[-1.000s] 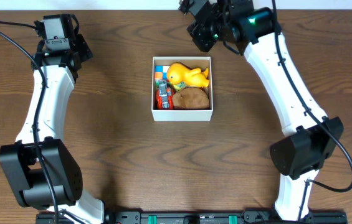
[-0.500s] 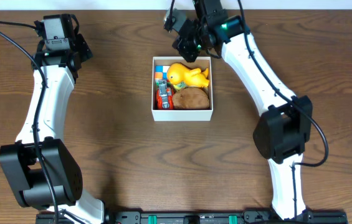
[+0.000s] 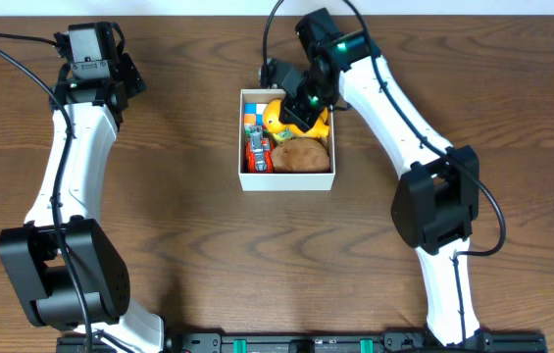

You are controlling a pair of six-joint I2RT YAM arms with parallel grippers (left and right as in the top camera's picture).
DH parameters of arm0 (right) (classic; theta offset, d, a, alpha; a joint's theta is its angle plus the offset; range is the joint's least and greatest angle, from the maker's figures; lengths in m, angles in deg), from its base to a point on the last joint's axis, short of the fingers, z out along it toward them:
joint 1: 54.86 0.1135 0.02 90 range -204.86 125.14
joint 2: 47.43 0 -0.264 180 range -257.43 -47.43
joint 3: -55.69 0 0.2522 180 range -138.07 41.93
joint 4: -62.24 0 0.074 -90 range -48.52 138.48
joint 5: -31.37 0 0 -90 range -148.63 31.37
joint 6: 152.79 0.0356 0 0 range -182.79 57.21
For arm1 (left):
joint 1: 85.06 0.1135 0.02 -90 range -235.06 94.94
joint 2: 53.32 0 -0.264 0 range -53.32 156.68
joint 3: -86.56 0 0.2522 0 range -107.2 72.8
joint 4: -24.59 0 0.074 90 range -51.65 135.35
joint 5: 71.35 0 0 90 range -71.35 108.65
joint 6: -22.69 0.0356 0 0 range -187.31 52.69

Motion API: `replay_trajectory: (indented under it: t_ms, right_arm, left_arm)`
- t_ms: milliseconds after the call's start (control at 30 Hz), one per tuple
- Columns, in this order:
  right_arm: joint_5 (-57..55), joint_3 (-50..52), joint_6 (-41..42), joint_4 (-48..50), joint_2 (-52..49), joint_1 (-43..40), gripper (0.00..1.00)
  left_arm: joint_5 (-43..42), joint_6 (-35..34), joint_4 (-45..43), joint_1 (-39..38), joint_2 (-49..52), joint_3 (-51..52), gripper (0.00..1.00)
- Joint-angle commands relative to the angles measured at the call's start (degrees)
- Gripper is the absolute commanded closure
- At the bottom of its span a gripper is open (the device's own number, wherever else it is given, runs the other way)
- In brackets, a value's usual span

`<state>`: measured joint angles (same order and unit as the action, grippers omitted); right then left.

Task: Pack container
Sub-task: 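Lower the right gripper back into the box to press the duck down, then push the orange duck down beside the cube with the right gripper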

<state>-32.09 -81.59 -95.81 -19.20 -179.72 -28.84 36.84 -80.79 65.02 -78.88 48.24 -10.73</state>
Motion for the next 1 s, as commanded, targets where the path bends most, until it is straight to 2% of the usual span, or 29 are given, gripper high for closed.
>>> replay_trajectory:
  t_ms: [0,200,467,733,967]
  right_arm:
    - [1.33,-0.04,-3.3,-0.79,-0.98,0.59,0.99]
    - [1.38,-0.04,-3.28,2.25,-0.96,0.81,0.99]
    - [1.36,-0.04,-0.87,12.26,-1.14,2.16,0.99]
    - [-0.07,0.37,-0.9,12.26,-4.44,3.8,0.99]
    - [-6.91,0.37,-0.87,6.56,-8.22,3.45,0.99]
  left_arm:
    - [0.5,0.26,0.09,0.2,-0.46,-0.72,0.02]
    - [0.5,0.26,0.09,0.17,-0.46,-0.72,0.02]
    - [0.5,0.26,0.09,0.17,-0.46,-0.72,0.02]
    - [0.5,0.26,0.09,0.2,-0.46,-0.72,0.02]
    - [0.5,0.26,0.09,0.2,-0.46,-0.72,0.02]
